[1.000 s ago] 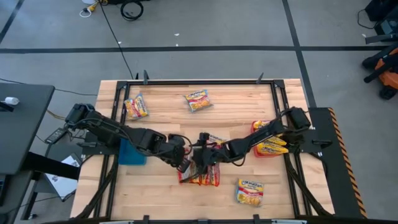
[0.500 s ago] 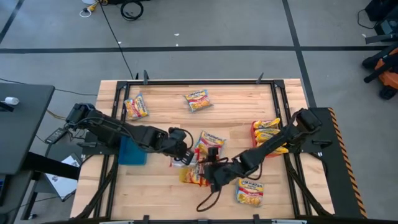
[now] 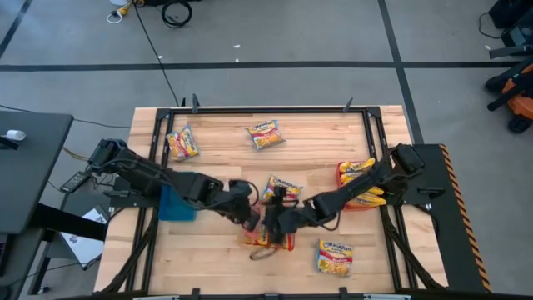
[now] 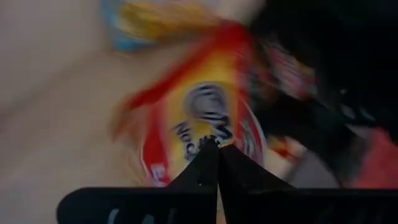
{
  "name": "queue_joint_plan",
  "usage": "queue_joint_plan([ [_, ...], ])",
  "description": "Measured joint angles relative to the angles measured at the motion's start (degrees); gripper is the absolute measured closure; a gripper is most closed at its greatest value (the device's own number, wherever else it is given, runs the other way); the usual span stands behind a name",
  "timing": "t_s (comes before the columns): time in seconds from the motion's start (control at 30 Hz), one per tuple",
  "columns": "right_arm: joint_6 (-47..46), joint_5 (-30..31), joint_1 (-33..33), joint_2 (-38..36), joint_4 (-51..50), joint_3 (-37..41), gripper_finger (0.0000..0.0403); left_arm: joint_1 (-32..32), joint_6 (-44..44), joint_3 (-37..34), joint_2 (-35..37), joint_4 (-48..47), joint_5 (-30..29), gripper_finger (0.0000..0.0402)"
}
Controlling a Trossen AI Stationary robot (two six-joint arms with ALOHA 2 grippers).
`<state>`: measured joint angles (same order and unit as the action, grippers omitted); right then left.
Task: Sort Maruchan noodles
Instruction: Put the red noodle pack into the yellow bin
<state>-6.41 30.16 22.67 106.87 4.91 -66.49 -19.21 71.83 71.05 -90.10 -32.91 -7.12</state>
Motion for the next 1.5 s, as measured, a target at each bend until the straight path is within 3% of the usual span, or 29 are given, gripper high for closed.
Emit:
queue_joint_plan([
  [0.2, 0.4, 1.7, -2.7, 0.3, 1.0, -0.1, 0.0163, -2.1, 0.0, 0.3, 0.0, 1.2, 1.2, 0.0397],
  [0.43, 0.5, 1.0, -2.0, 0.3, 1.9, -0.2, 0.0163, -2.0, -2.1, -2.4, 0.2, -1.8, -2.5, 0.0397],
  [0.67, 1.2, 1.1, 0.4, -0.4, 0.2, 0.0, 0.0163, -1.0, -9.5, -3.3, 0.0, 5.2, -2.5, 0.0397],
  [0.97, 1.6, 1.4, 0.8, -0.9, -0.3, 0.0, 0.0163, -1.9, -6.1, -3.2, 0.1, 3.7, -1.0, 0.0397],
  [1.17, 1.5, 2.9, 0.7, -0.9, -0.5, -0.1, 0.0163, -1.6, -6.7, -3.2, 0.1, 2.1, -4.9, 0.0397],
  [1.3, 1.4, 2.9, 0.4, -1.0, -0.3, -0.2, 0.0163, -0.9, -6.7, -3.2, 0.1, -0.1, -4.5, 0.0397],
  [1.5, 0.4, -1.5, -2.0, 0.1, 0.4, -0.3, 0.0163, -1.0, -5.0, -3.2, 0.0, -2.7, -1.8, 0.0397],
])
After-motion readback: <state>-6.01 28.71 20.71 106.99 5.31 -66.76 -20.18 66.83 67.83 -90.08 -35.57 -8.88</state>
